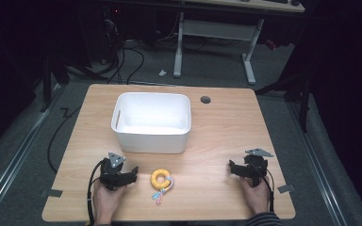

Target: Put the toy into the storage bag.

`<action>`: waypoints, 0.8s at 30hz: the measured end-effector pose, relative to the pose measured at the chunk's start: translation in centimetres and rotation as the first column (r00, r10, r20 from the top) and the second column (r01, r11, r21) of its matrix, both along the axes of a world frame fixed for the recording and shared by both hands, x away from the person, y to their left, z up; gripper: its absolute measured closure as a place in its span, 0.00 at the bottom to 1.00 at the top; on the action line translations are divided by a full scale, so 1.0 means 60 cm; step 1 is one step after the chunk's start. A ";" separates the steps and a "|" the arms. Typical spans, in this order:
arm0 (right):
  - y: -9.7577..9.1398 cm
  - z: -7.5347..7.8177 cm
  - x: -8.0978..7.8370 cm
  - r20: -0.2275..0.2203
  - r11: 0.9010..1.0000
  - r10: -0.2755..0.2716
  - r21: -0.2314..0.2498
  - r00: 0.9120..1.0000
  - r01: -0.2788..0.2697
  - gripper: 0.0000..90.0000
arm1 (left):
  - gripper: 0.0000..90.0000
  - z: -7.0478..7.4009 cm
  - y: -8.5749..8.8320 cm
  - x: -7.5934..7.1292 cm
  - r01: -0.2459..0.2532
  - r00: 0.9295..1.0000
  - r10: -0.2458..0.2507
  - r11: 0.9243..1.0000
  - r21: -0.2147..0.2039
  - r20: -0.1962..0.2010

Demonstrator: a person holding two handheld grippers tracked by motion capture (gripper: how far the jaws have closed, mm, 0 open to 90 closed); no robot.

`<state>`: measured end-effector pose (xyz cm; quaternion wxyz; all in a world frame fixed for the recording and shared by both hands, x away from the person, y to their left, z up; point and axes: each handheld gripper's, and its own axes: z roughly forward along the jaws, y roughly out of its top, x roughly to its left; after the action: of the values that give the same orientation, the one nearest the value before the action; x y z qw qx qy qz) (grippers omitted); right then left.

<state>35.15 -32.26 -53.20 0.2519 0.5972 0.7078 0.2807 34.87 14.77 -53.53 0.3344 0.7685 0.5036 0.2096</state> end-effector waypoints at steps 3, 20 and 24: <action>0.001 0.000 -0.001 -0.001 1.000 -0.001 0.001 1.000 0.001 0.10 | 0.23 0.002 0.001 -0.001 0.003 1.000 -0.003 1.000 0.004 -0.005; 0.002 0.000 -0.002 -0.002 1.000 0.003 0.002 1.000 -0.003 0.10 | 0.27 0.035 0.017 -0.013 0.036 0.999 -0.035 0.999 0.000 -0.023; 0.002 0.000 -0.002 -0.004 1.000 0.004 0.002 1.000 -0.004 0.10 | 0.27 0.044 0.014 -0.016 0.040 0.999 -0.040 0.999 0.018 -0.009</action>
<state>35.03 -32.12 -53.19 0.2494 0.5966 0.7093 0.2805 33.89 15.62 -50.90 0.3296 0.7824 0.4875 0.2040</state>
